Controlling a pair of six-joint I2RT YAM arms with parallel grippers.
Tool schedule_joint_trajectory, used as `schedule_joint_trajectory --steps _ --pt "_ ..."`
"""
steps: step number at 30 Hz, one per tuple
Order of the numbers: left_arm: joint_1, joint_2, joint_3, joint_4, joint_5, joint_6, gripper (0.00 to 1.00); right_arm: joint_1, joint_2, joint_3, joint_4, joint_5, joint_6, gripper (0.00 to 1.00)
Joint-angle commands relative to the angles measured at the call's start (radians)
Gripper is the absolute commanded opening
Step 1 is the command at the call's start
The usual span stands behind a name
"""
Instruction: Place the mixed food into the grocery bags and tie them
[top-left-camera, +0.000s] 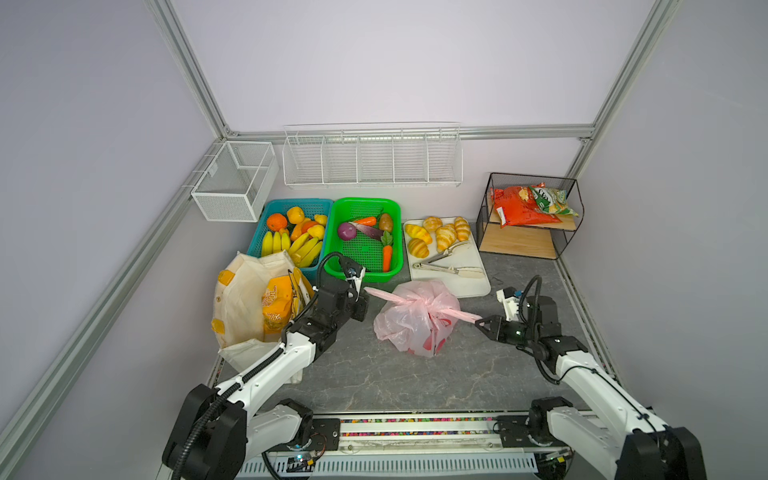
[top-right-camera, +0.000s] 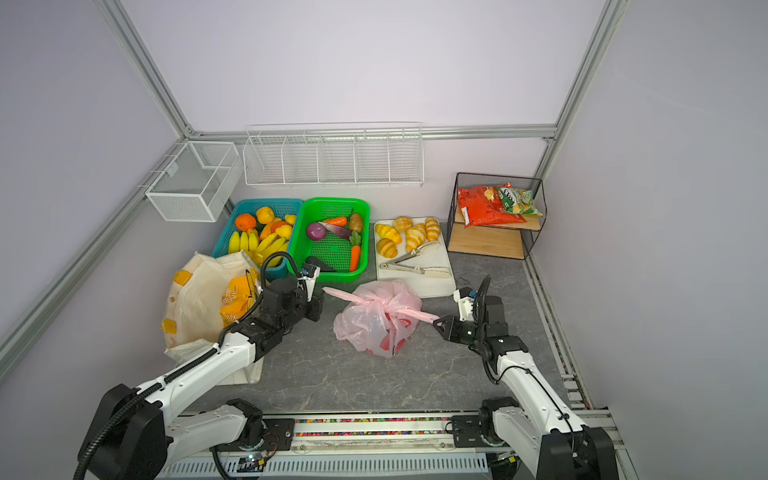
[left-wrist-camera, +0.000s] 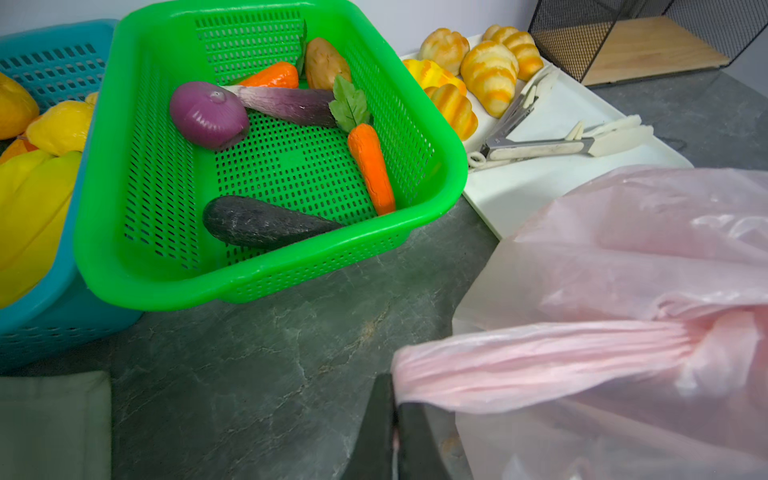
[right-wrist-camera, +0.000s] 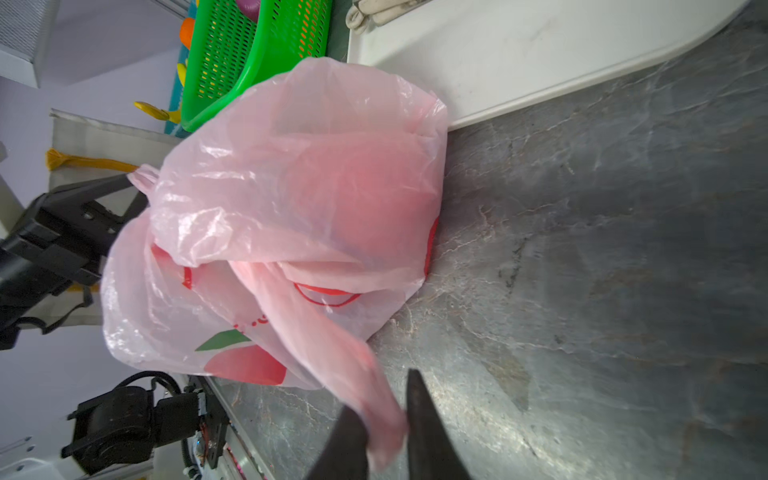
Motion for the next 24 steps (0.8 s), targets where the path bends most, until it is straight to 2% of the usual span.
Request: schedule_joint_trajectory --steps 1,6,9,13,17,20,24 --pt "0.011 -0.052 0.021 0.025 -0.016 -0.044 0.38 0.032 -0.023 0.067 -0.050 0.078 -0.050 0.45" --pt "0.013 -0.142 0.014 -0.011 -0.129 -0.149 0.60 0.080 -0.076 0.181 -0.137 0.158 -0.116 0.69" --pt "0.013 -0.200 0.041 -0.092 -0.196 -0.231 0.65 0.090 -0.098 0.246 -0.171 0.210 -0.148 0.86" --pt "0.014 -0.299 0.067 -0.149 -0.185 -0.287 0.72 0.098 -0.101 0.325 -0.161 0.242 -0.159 0.99" --pt "0.013 -0.359 0.127 -0.163 -0.100 -0.315 0.74 0.127 -0.077 0.388 -0.134 0.297 -0.169 0.93" --pt "-0.006 -0.328 0.193 -0.172 -0.001 -0.338 0.76 0.163 -0.041 0.416 -0.120 0.343 -0.190 0.90" --pt "-0.157 -0.213 0.284 -0.184 -0.030 -0.269 0.79 0.179 0.005 0.462 -0.131 0.392 -0.223 0.88"
